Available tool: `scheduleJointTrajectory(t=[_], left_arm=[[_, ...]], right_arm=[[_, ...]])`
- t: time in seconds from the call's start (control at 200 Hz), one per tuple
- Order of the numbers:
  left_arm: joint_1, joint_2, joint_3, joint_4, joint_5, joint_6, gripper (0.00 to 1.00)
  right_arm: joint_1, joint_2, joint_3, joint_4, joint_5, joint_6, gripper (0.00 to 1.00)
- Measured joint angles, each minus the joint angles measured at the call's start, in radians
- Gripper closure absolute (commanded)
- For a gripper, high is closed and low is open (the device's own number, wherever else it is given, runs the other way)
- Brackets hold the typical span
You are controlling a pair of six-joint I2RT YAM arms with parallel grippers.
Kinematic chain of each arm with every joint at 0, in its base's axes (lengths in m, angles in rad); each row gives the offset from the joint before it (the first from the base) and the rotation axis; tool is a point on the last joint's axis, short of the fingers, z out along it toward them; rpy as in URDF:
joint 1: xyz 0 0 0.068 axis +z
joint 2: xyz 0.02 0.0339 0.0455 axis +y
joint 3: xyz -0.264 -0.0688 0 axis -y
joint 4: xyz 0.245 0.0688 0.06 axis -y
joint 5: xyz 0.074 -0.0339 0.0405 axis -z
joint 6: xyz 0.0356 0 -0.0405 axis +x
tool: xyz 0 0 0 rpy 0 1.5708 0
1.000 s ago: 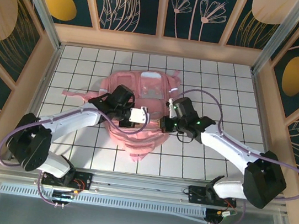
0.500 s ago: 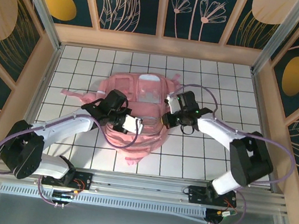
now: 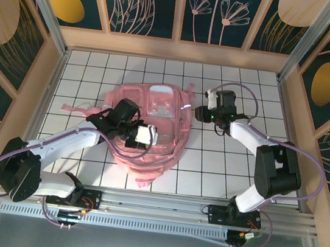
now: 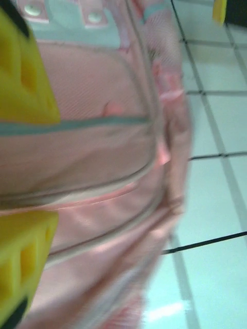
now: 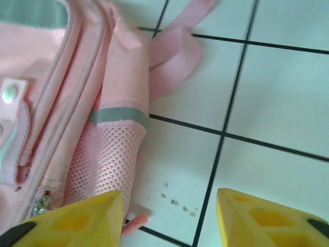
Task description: Pack books, pencil case, and school supplies into a backpack
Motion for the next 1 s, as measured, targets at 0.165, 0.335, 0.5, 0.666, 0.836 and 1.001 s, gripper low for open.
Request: scheduleJointTrajectory(t=[0.165, 0.335, 0.5, 0.666, 0.836, 1.001], left_arm=[[0.023, -0.241, -0.04, 0.217, -0.089, -0.42, 0.01], [0.299, -0.529, -0.226, 0.431, -0.388, -0.775, 0.01], [0.491, -0.539, -0.411, 0.534, -0.58, -0.898, 0.01], [0.511, -0.508, -0.689, 0.725, -0.731, -0.934, 0.01], [0.519, -0.4, -0.797, 0.948, -0.785, -0.885, 0.01], [0.529, -0.171, -0.778, 1.18, -0.749, -0.829, 0.01]], right_arm=[[0.0, -0.349, -0.162, 0.018, 0.165, 0.111, 0.01], [-0.108, -0.79, -0.482, 0.227, 0.344, 0.158, 0.01], [-0.153, -0.985, -0.876, 0.509, 0.376, 0.05, 0.01], [-0.198, -0.819, -0.935, 0.705, 0.354, 0.002, 0.01], [-0.213, -0.513, -0.935, 1.034, 0.312, -0.031, 0.01], [-0.222, -0.188, -0.899, 1.289, 0.296, -0.068, 0.01]])
